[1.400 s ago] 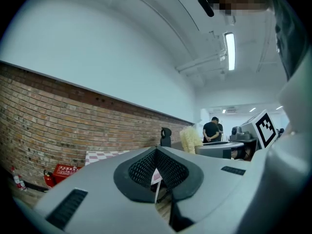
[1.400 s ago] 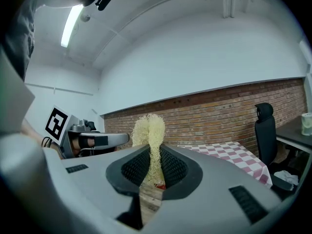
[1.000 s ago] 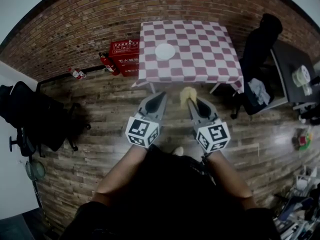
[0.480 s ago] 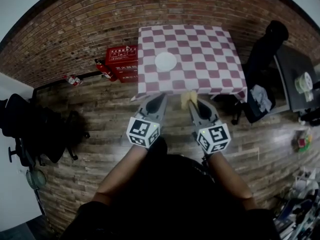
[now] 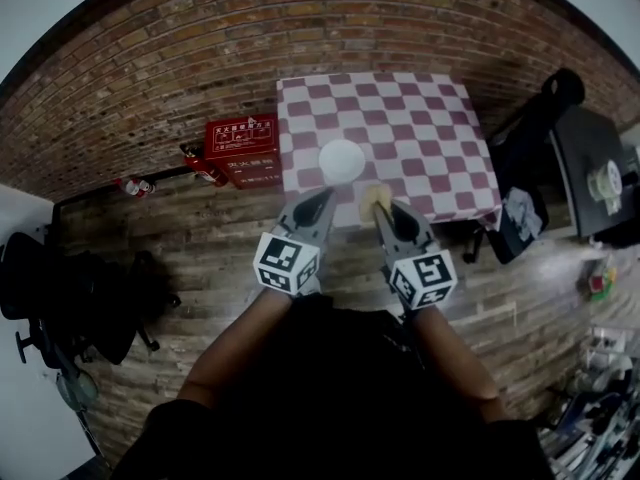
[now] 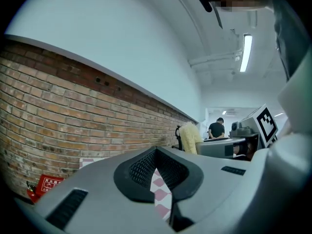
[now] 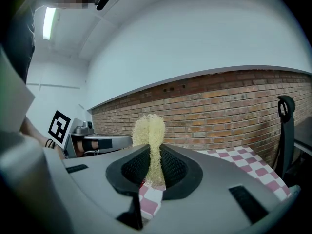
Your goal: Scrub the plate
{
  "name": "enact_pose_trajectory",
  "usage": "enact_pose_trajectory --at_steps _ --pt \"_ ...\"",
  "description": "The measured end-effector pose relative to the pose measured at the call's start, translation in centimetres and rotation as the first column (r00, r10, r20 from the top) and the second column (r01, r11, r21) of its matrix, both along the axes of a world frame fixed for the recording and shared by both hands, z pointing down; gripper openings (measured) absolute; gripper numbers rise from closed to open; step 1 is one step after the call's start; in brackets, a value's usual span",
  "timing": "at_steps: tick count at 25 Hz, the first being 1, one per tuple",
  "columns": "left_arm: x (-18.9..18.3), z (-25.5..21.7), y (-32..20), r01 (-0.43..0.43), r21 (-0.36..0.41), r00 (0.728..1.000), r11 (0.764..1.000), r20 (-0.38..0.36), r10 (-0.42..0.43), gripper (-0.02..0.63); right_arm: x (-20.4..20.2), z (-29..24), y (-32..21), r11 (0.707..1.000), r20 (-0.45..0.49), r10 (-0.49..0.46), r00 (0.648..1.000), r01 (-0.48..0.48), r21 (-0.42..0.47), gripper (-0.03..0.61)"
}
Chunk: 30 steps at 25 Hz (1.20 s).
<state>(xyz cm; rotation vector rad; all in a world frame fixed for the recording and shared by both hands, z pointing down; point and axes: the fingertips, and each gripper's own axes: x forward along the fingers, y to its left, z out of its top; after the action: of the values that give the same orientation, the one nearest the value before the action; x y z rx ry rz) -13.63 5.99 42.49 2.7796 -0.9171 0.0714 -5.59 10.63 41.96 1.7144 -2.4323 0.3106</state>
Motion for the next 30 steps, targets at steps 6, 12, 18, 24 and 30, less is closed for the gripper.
enact_pose_trajectory --at_steps 6,12,18,24,30 --pt "-0.7 0.0 -4.3 -0.02 -0.018 1.0 1.0 -0.013 0.02 0.006 -0.9 0.4 -4.0 1.0 -0.013 0.006 1.0 -0.006 -0.021 0.054" --pt "0.2 1.6 -7.7 -0.006 -0.052 1.0 0.999 0.004 0.006 0.006 0.8 1.9 -7.9 0.999 0.008 0.002 1.0 -0.001 -0.046 0.054" --pt "1.9 1.9 -11.9 0.044 -0.06 0.999 0.997 0.028 -0.043 0.006 2.8 2.8 -12.9 0.995 0.021 -0.079 0.997 0.08 -0.054 0.054" --pt "4.1 3.0 -15.3 0.128 -0.091 0.99 0.988 0.071 -0.121 0.006 6.2 2.7 -18.1 0.982 0.019 -0.18 0.983 0.181 -0.047 0.054" --pt "5.4 5.3 -18.2 0.208 -0.137 0.975 0.968 0.105 -0.195 0.006 8.2 4.9 -21.7 0.956 0.045 -0.276 0.96 0.279 -0.094 0.054"
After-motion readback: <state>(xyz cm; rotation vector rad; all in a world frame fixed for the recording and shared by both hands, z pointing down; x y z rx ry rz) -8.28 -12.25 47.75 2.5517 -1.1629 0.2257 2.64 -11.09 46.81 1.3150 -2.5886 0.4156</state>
